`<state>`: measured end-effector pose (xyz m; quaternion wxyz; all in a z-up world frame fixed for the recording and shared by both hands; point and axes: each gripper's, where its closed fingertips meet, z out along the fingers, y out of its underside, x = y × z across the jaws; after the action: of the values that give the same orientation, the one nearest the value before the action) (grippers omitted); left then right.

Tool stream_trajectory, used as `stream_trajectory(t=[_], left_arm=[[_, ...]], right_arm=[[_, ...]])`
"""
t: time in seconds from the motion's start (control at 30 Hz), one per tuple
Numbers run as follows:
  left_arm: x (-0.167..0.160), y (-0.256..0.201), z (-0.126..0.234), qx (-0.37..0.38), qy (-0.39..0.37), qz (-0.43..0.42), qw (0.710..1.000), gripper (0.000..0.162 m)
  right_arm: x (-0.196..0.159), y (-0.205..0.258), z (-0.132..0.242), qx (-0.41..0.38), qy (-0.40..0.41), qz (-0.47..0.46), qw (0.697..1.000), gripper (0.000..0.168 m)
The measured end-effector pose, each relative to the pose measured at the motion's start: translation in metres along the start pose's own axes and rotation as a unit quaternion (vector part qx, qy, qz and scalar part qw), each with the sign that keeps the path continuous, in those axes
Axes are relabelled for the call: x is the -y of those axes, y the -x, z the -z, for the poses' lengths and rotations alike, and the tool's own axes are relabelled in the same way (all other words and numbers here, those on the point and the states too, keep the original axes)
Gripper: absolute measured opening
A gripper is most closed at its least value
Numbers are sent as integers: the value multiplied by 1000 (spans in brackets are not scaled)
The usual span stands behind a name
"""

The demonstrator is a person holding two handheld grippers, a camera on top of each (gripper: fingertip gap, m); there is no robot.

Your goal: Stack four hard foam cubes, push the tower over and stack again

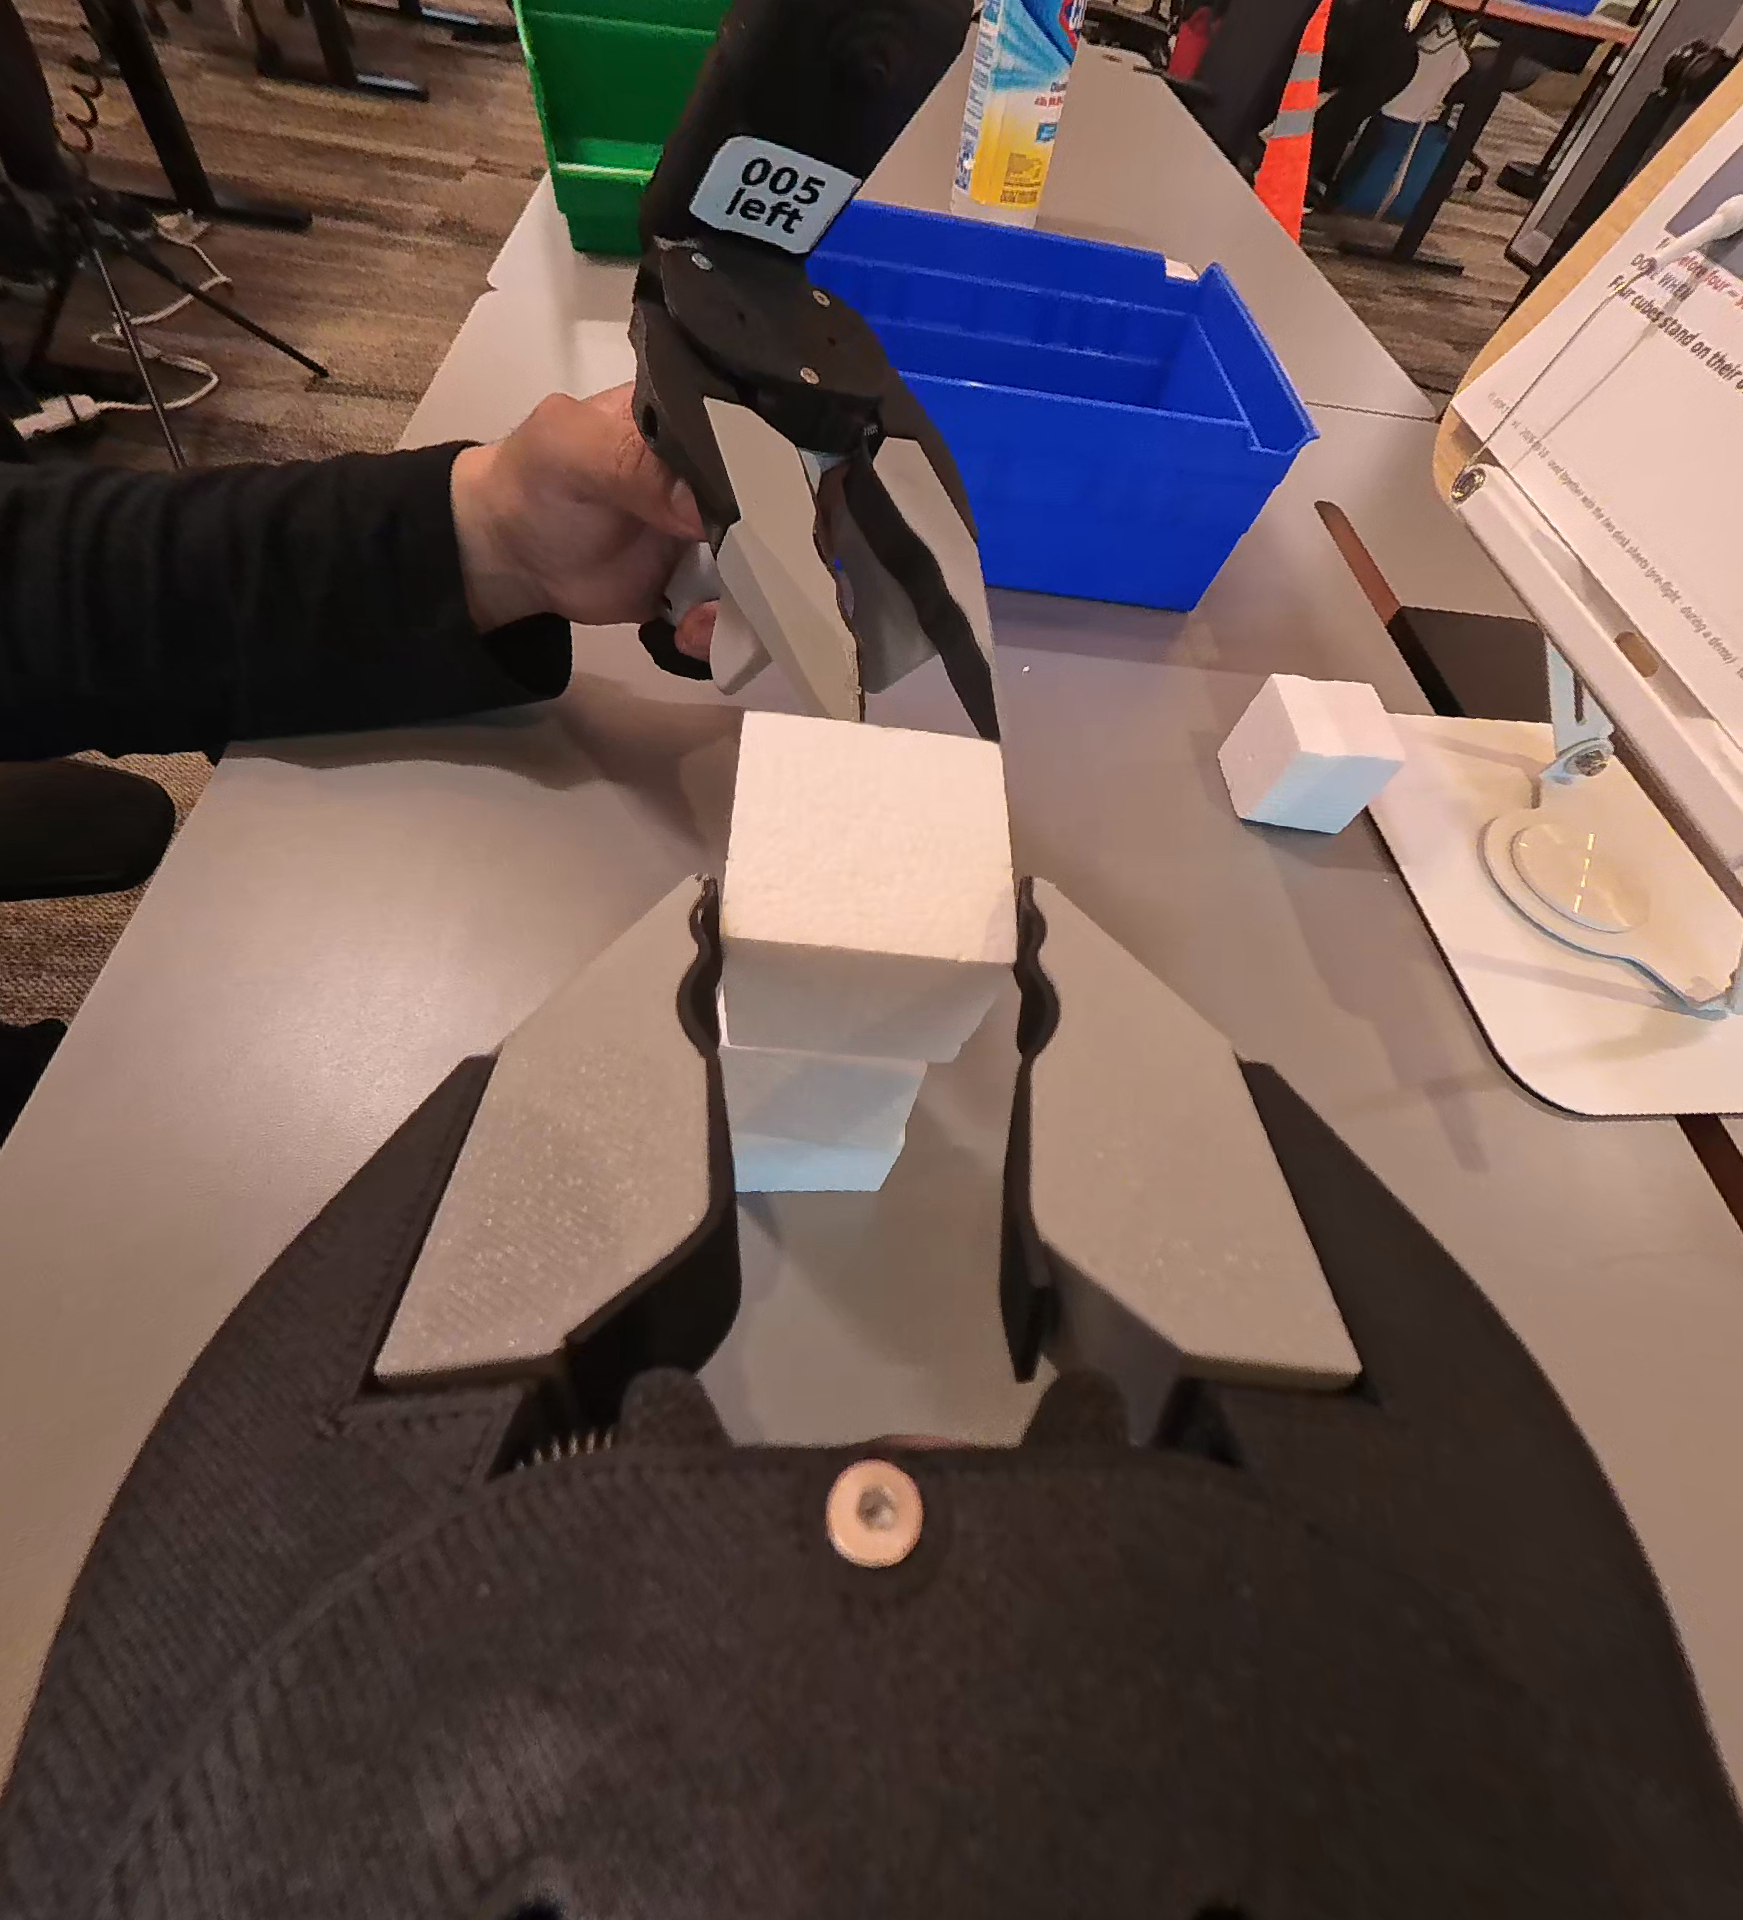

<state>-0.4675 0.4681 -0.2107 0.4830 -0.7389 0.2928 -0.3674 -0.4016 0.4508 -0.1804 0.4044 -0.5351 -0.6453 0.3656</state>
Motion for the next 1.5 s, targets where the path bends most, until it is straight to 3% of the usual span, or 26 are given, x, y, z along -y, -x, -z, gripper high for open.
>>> stream_trajectory(t=[1.2, 1.37, 1.5], left_arm=[[2, 0, 2, -4, -6, 6, 1000, 45], [2, 4, 4, 5, -7, 9, 1000, 46], [0, 26, 10, 64, -8, 16, 998, 50]], right_arm=[[-5, 1, -7, -11, 11, -1, 1000, 62], [6, 0, 4, -10, -32, -14, 999, 73], [22, -15, 34, -39, -122, -35, 991, 73]])
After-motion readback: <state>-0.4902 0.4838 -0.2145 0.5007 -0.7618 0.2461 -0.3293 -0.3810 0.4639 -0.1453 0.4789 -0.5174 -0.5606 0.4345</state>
